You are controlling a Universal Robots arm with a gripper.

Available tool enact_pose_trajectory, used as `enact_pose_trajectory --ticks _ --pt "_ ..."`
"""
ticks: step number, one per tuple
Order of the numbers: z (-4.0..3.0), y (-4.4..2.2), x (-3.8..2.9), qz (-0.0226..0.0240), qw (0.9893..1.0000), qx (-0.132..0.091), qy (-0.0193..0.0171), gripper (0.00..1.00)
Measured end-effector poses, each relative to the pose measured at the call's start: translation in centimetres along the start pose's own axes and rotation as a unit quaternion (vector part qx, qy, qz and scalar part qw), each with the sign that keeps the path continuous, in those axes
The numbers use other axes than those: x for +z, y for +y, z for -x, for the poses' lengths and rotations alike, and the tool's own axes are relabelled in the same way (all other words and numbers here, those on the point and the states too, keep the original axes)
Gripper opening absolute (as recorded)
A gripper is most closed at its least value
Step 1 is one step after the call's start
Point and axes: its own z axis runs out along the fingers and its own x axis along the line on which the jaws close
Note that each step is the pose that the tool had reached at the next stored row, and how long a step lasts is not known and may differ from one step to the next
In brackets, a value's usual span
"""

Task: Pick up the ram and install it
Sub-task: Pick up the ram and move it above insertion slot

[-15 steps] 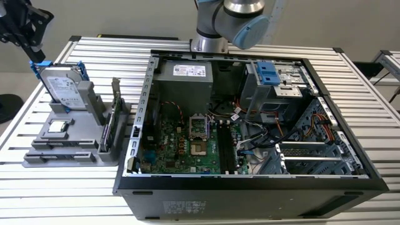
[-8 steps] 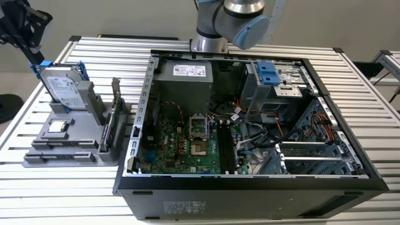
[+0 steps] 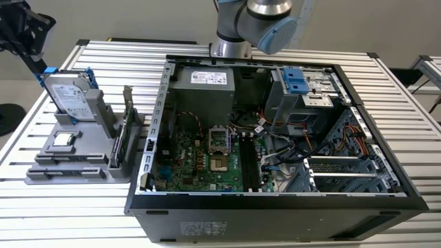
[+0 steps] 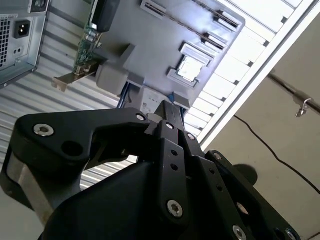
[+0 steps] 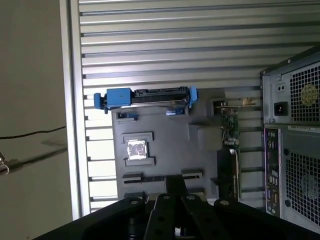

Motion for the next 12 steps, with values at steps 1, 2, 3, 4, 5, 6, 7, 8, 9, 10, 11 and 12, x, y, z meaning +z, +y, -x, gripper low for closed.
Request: enact_pose_trajectory --ticks 1,2,3,4,5,6,7,8,9,10,11,12 --pt "0.01 -0.13 0.0 0.0 1.0 0.0 0.0 0.0" --pt "0.02 -0.27 -0.01 0.0 1.0 0.0 0.0 0.0" --pt "0.03 -0.42 -0.02 0.0 1.0 0.0 0.0 0.0" --pt "0.04 -0.56 -0.03 0.0 1.0 0.0 0.0 0.0" --pt "0.05 -0.71 -0.03 0.0 1.0 0.0 0.0 0.0" --pt "0.06 -0.84 -0.03 0.0 1.0 0.0 -0.0001 0.0" --pt "0.07 -0.99 -0.04 0.0 1.0 0.0 0.0 0.0" --pt "0.08 -1.13 -0.05 0.0 1.0 0.0 0.0 0.0" --pt "0.09 -1.29 -0.06 0.0 1.0 0.0 0.0 0.0" --pt "0.11 -1.45 -0.07 0.0 1.0 0.0 0.0 0.0" --pt "0.12 -1.61 -0.07 0.0 1.0 0.0 0.0 0.0" --pt "0.13 -1.77 -0.08 0.0 1.0 0.0 0.0 0.0"
